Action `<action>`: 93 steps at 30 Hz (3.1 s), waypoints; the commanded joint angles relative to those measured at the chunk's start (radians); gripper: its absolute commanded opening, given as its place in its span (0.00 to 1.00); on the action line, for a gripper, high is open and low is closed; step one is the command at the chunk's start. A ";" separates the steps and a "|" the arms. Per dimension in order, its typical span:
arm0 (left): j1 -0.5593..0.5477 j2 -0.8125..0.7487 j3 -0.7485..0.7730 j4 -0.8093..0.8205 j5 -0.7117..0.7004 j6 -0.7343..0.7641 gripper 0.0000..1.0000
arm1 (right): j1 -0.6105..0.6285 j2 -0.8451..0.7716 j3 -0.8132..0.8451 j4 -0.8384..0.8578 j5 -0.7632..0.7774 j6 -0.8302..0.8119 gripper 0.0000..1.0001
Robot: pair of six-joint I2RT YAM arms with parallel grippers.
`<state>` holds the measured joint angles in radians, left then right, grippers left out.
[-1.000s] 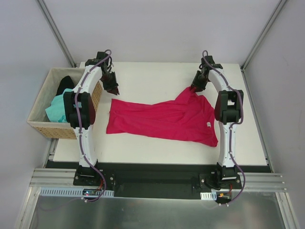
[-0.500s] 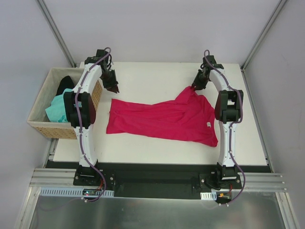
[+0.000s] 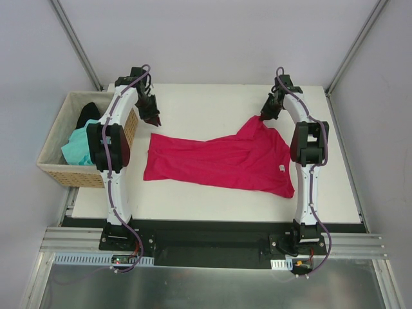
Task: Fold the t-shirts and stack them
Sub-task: Grap the side of the flattened tshirt furthest away from the robot with both arms
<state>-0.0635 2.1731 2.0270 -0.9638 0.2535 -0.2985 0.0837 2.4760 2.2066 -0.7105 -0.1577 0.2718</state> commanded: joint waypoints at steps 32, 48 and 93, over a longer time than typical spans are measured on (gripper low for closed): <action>0.011 0.137 0.134 -0.004 -0.006 0.001 0.23 | 0.008 -0.258 -0.162 0.026 0.017 -0.042 0.01; 0.025 0.169 0.114 -0.001 -0.082 -0.031 0.27 | 0.008 -0.212 -0.085 -0.003 0.012 -0.046 0.01; 0.057 0.071 0.082 0.005 -0.066 -0.087 0.00 | 0.008 -0.293 -0.117 0.006 0.035 -0.056 0.01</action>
<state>-0.0055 2.3501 2.0689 -0.9470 0.1593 -0.3691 0.0875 2.2875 2.0979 -0.7074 -0.1387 0.2310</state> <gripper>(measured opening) 0.006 0.015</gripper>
